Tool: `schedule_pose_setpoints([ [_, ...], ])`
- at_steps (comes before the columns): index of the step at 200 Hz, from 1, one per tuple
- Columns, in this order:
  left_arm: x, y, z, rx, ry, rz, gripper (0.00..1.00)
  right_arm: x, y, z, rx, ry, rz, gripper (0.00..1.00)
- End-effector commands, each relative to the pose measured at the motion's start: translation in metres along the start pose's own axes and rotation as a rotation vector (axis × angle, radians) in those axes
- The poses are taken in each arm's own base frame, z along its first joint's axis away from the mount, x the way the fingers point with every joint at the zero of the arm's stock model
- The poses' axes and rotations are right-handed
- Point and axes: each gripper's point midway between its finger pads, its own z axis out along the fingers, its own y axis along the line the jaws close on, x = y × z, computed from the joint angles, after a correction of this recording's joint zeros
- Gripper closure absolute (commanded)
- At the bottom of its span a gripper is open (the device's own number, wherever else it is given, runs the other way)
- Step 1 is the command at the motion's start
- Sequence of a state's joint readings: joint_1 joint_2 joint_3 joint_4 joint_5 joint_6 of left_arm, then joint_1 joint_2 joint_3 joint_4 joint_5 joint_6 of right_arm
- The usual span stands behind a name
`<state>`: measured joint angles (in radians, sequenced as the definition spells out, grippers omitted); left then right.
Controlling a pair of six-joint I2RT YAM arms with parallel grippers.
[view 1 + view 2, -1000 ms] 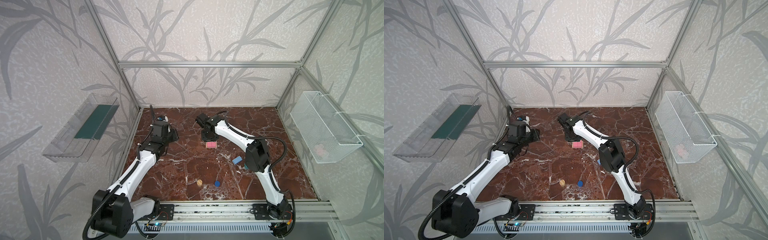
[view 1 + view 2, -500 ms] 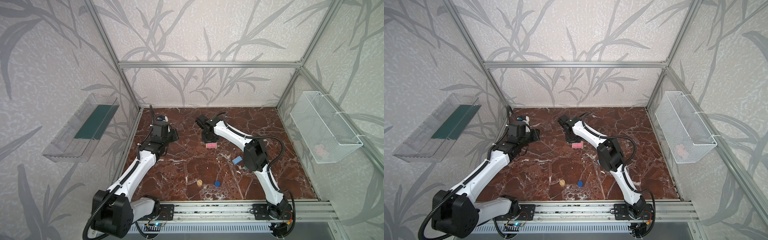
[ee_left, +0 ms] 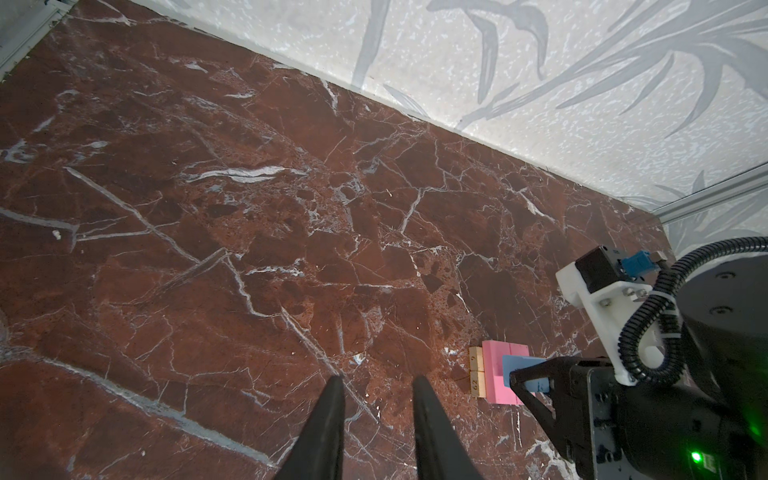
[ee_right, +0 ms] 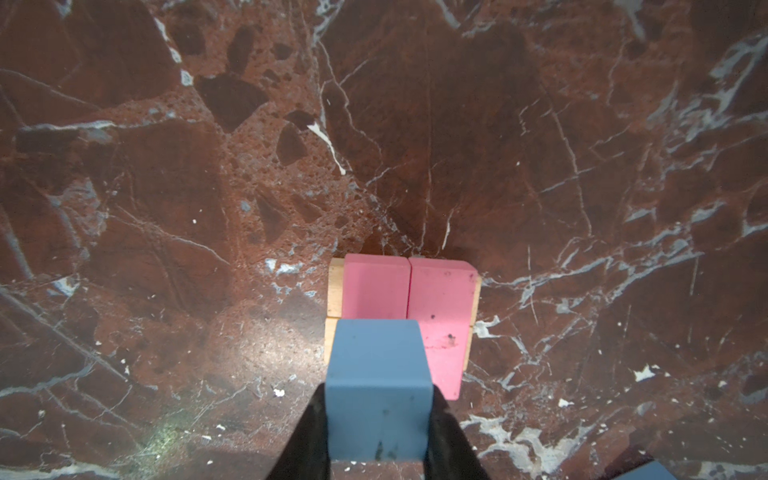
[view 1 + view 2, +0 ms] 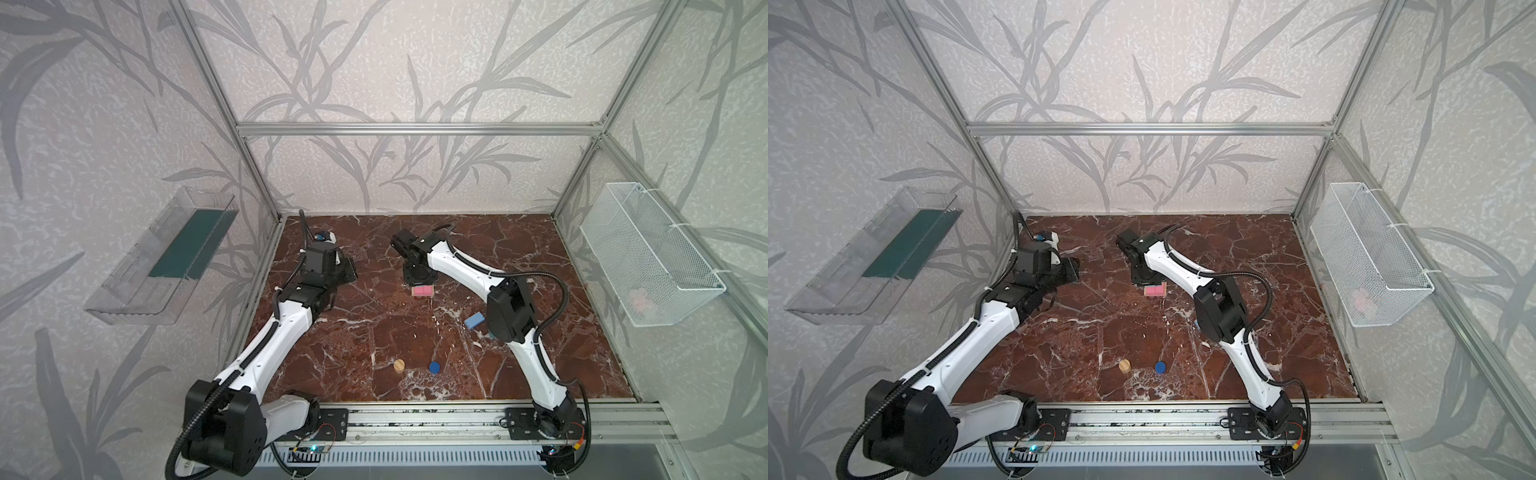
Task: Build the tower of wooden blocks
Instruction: 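Lower the light-blue cube with the right gripper toward the pink blocks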
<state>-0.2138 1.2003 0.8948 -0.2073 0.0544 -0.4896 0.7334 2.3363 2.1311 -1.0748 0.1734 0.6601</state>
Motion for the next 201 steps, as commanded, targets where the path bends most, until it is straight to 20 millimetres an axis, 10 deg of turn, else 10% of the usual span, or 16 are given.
schedule_pose_setpoints([
  [1, -0.0017, 0.0015, 0.0015, 0.000, -0.011, -0.003, 0.72, 0.0001, -0.0008, 0.0056, 0.009, 0.017, -0.008, 1.00],
  [201, -0.0010, 0.0033, 0.0026, -0.003, -0.008, -0.008, 0.72, 0.0025, 0.0019, 0.0131, 0.001, 0.031, -0.014, 0.98],
])
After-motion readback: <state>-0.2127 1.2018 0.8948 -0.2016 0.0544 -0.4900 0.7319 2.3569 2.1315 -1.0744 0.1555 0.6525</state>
